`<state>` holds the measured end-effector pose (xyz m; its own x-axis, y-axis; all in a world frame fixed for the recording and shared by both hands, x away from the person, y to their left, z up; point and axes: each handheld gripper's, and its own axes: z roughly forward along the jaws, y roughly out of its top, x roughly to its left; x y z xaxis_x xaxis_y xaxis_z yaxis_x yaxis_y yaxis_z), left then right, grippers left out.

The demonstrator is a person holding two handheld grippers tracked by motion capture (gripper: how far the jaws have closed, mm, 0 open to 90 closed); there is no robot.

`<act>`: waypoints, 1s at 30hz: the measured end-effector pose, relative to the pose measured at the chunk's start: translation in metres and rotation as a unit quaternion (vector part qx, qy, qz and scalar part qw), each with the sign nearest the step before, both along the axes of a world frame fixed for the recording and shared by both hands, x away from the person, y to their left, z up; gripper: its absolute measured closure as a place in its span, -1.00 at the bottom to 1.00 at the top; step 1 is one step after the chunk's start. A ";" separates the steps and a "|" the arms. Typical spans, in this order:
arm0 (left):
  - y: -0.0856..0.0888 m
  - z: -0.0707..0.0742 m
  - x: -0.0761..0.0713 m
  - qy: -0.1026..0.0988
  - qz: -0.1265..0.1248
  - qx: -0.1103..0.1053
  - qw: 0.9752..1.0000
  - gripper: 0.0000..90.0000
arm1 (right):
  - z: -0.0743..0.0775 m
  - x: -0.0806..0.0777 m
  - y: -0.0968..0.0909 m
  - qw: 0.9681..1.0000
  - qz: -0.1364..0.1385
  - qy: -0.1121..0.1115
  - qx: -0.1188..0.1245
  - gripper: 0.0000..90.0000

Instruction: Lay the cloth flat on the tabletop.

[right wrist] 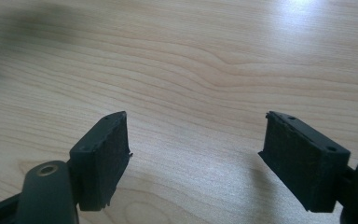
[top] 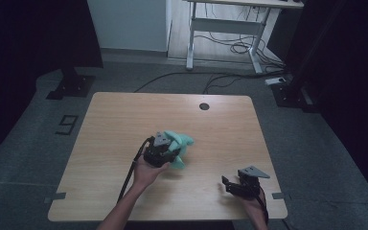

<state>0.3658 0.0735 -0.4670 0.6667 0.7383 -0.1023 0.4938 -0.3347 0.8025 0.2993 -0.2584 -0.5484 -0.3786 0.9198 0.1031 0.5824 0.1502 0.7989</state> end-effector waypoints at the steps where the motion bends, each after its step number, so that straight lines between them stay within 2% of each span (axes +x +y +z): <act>1: -0.002 -0.002 0.002 0.000 -0.001 0.002 1.000 0.48 | 0.000 0.000 0.001 1.000 0.001 0.001 -0.001 -0.50; 9: -0.014 -0.017 0.013 0.017 -0.002 0.017 1.000 0.46 | -0.002 0.002 0.003 1.000 0.005 0.003 -0.004 -0.50; 12: -0.019 -0.024 0.017 0.022 -0.005 0.020 1.000 0.37 | -0.002 0.002 0.003 1.000 0.004 0.004 -0.003 -0.50; 14: -0.020 -0.027 0.018 0.021 -0.005 0.025 0.999 0.18 | -0.002 0.002 0.002 1.000 0.003 0.004 -0.002 -0.50; 16: -0.021 -0.027 0.019 0.015 0.005 0.027 1.000 -0.30 | -0.002 0.002 0.001 1.000 0.003 0.004 -0.002 -0.50; 17: -0.019 -0.024 0.018 0.008 0.007 0.027 1.000 -0.48 | -0.002 0.002 0.001 1.000 0.003 0.004 0.000 -0.50; 18: -0.017 -0.022 0.017 0.003 0.008 0.024 1.000 -0.53 | -0.002 0.002 0.001 1.000 0.003 0.004 0.001 -0.50; 21: -0.011 -0.014 0.013 -0.004 0.008 0.015 1.000 -0.53 | -0.002 0.003 0.001 1.000 0.004 0.003 0.000 -0.50; 25: -0.002 -0.007 0.005 -0.015 0.009 0.017 1.000 -0.49 | -0.001 0.002 0.002 1.000 0.006 0.001 0.000 -0.50; 27: 0.002 -0.007 0.002 -0.016 0.009 0.018 1.000 -0.48 | 0.000 0.002 0.003 1.000 0.009 0.000 0.002 -0.50; 30: 0.019 -0.013 -0.007 -0.007 0.018 0.017 1.000 -0.45 | 0.003 0.002 0.006 1.000 0.021 -0.005 0.007 -0.49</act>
